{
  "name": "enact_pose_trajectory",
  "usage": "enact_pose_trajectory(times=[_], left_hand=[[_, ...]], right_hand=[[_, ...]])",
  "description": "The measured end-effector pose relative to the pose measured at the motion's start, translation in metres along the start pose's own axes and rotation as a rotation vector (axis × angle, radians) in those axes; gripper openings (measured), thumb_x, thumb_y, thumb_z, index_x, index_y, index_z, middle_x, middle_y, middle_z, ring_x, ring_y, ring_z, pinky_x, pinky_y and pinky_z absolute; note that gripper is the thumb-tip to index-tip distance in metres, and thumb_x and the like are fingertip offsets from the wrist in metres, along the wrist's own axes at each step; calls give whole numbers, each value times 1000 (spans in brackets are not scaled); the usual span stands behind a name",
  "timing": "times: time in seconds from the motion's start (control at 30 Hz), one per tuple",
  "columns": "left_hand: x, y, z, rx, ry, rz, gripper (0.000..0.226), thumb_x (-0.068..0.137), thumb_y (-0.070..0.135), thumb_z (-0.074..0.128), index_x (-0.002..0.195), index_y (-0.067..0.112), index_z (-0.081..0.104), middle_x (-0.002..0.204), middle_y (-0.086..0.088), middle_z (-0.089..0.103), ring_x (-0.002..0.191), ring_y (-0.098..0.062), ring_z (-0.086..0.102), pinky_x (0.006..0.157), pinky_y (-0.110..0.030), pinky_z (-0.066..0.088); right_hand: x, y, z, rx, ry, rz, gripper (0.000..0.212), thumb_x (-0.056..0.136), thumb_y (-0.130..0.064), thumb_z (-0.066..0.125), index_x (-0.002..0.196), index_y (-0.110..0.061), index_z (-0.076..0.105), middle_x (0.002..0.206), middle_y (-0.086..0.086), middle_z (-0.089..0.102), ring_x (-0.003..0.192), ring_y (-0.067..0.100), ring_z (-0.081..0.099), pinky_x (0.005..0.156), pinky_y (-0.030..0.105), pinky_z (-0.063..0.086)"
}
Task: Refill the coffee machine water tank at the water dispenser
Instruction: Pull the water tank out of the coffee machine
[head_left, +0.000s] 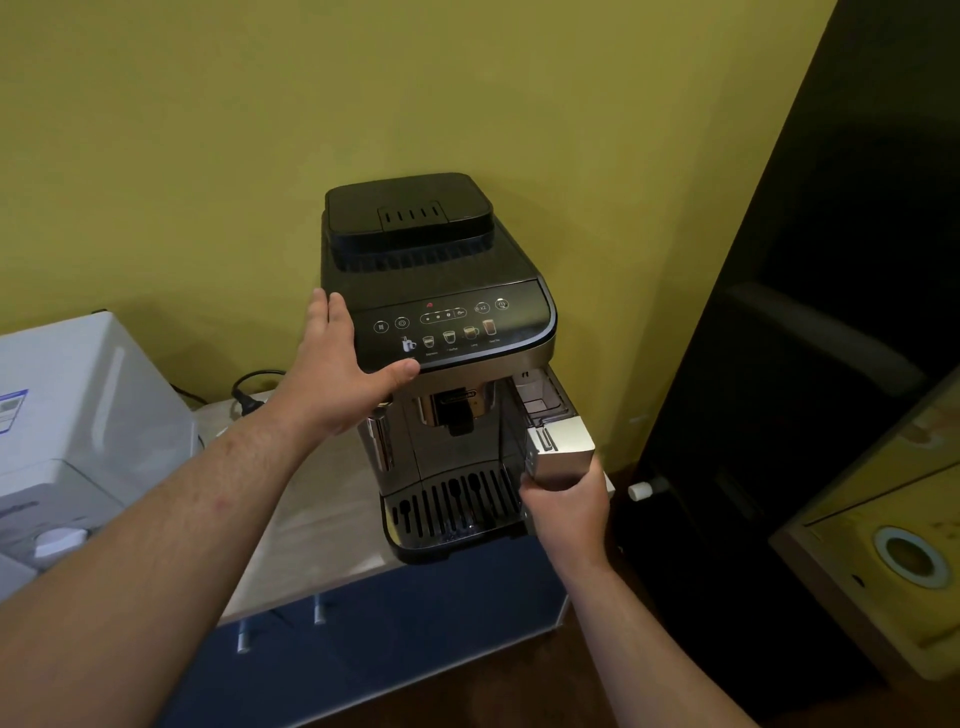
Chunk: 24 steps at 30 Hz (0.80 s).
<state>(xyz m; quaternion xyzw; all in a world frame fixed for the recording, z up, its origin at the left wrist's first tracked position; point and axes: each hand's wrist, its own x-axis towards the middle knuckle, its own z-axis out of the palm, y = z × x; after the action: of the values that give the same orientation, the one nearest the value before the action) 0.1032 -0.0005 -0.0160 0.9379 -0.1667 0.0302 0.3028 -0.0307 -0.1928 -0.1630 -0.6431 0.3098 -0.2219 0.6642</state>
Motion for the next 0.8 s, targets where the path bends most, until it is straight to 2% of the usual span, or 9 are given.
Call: enact_pose_trajectory(times=[0.3, 0.47, 0.6, 0.8], left_hand=[[0, 1, 0, 12, 3, -10, 114, 83, 51, 69, 157, 6, -5, 167, -10, -15, 154, -25, -6, 120, -35, 8], [0, 2, 0, 9, -7, -15, 113, 84, 50, 69, 157, 7, -6, 167, -9, -16, 154, -24, -7, 120, -36, 7], [1, 1, 0, 9, -16, -24, 114, 84, 50, 69, 157, 7, -7, 167, -9, -17, 154, -24, -8, 120, -36, 7], [2, 0, 1, 8, -11, -20, 113, 84, 49, 69, 158, 7, -6, 167, -10, -16, 154, -25, -8, 119, -35, 4]], right_hand=[[-32, 5, -22, -23, 17, -23, 62, 65, -6, 85, 102, -38, 47, 106, -2, 59, 94, 10, 59, 56, 9, 49], [-50, 11, -39, -35, 18, -18, 59, 64, -3, 84, 97, -37, 50, 102, -4, 62, 89, 5, 60, 58, 8, 48], [-63, 18, -54, -76, 32, -2, 65, 63, -6, 86, 105, -38, 48, 107, -5, 61, 94, 5, 60, 59, 12, 49], [-85, 16, -84, -122, 37, -8, 57, 60, -5, 88, 91, -37, 52, 96, -8, 63, 87, 7, 63, 60, 18, 51]])
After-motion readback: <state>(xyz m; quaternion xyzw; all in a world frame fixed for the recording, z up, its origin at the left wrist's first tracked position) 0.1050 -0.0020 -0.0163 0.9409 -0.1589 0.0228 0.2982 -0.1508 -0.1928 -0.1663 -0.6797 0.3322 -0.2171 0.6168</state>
